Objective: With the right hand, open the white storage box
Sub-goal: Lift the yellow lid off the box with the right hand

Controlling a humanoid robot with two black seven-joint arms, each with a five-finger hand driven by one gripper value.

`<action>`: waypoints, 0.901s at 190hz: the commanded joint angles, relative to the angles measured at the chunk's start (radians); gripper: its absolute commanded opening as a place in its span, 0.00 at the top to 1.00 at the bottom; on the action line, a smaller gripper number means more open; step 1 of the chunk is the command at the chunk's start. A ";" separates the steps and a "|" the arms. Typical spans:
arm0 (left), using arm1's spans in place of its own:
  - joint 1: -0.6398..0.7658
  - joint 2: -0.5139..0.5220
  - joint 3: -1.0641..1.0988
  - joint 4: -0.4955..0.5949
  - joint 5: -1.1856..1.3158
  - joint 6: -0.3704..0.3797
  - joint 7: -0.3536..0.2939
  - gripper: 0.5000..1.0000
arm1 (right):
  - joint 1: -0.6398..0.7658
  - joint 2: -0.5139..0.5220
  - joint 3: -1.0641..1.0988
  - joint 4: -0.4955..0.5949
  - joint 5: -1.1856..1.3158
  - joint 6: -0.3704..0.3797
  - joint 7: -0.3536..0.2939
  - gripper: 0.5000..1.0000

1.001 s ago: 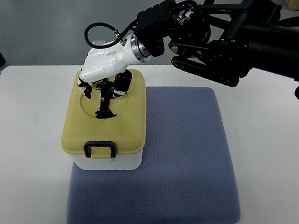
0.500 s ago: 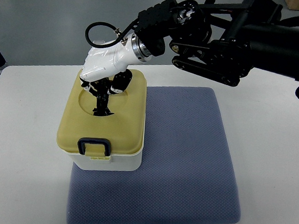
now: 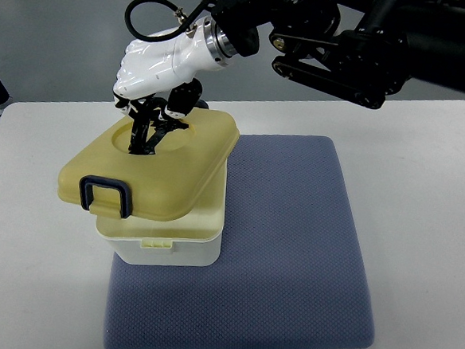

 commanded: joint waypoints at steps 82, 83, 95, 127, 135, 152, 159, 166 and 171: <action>0.000 0.000 0.001 0.000 0.000 0.000 0.000 0.00 | 0.038 -0.279 -0.042 0.067 -0.026 0.009 0.003 1.00; 0.000 0.000 0.001 0.000 0.000 0.000 0.000 0.00 | 0.037 -0.279 -0.042 0.067 -0.026 0.009 0.003 1.00; 0.000 0.000 0.001 0.000 0.000 0.000 0.000 0.00 | 0.016 -0.299 -0.062 0.069 -0.030 0.002 0.003 1.00; 0.000 0.000 0.001 0.000 0.000 0.000 0.000 0.00 | -0.051 -0.369 -0.070 0.069 -0.061 0.000 0.003 1.00; 0.000 0.000 -0.001 0.000 0.000 0.000 0.000 0.00 | -0.062 -0.385 -0.070 0.069 -0.061 0.000 0.003 1.00; 0.000 0.000 0.001 0.000 0.000 0.000 0.000 0.00 | -0.088 -0.428 -0.070 0.069 -0.061 -0.003 0.003 1.00; 0.000 0.000 0.001 0.000 0.000 0.000 0.000 0.00 | -0.102 -0.441 -0.070 0.069 -0.061 -0.011 0.003 1.00; 0.000 0.000 0.001 0.000 0.000 0.000 0.000 0.00 | -0.113 -0.452 -0.071 0.069 -0.061 -0.023 0.003 1.00; 0.000 0.000 0.001 0.000 0.000 0.000 0.000 0.00 | -0.128 -0.458 -0.071 0.069 -0.061 -0.035 0.003 1.00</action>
